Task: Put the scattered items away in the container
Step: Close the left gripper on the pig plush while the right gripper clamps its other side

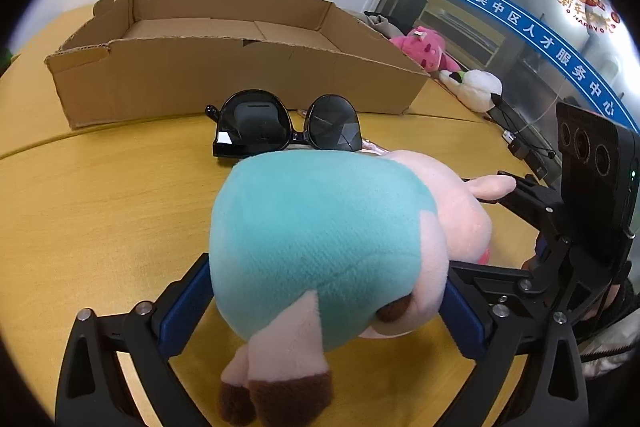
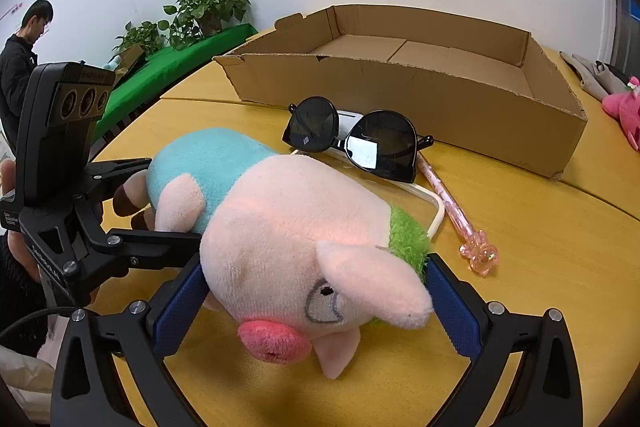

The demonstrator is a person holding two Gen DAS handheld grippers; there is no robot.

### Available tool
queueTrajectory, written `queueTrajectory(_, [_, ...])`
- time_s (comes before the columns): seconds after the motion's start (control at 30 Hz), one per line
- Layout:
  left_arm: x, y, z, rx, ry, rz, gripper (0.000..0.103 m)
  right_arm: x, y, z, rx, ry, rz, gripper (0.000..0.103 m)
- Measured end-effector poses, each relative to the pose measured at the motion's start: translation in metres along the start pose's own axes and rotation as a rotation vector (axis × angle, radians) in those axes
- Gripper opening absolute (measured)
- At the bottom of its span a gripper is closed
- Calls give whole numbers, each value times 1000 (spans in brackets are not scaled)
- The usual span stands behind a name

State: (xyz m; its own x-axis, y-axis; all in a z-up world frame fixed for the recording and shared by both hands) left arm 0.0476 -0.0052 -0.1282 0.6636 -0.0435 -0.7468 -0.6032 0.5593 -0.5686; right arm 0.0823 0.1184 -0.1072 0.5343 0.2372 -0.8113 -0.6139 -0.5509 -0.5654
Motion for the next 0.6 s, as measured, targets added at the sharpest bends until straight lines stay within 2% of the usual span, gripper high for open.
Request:
queueTrajectory(0.2, [1, -6, 2, -18, -39, -22, 92, -3, -6, -5, 0, -28, 5, 95])
queueTrajectory(0.33, [-6, -15, 8, -32, -51, -9, 91, -8, -12, -7, -7, -30, 19, 92])
queueTrajectory(0.43, [-18, -24, 16, -48, -26, 14, 91, -18, -22, -10, -8, -42, 45, 90])
queueTrajectory(0.6, [-58, -45, 29, -53, 35, 95, 91, -53, -45, -15, 6, -92, 130, 88])
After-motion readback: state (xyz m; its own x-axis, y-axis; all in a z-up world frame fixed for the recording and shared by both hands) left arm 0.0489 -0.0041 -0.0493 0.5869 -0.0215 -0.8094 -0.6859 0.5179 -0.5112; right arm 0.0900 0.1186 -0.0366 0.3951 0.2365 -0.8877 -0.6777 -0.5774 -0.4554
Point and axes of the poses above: each gripper's, at about its wrist camera, not at the fingertips, and y roughly the way its jaws point, z to its right, x to its underside, the point moved 7 cm from there along y, roughly the way its jaws point, and after that the axes turned 12 degrees about z, right-handed, at the moved point
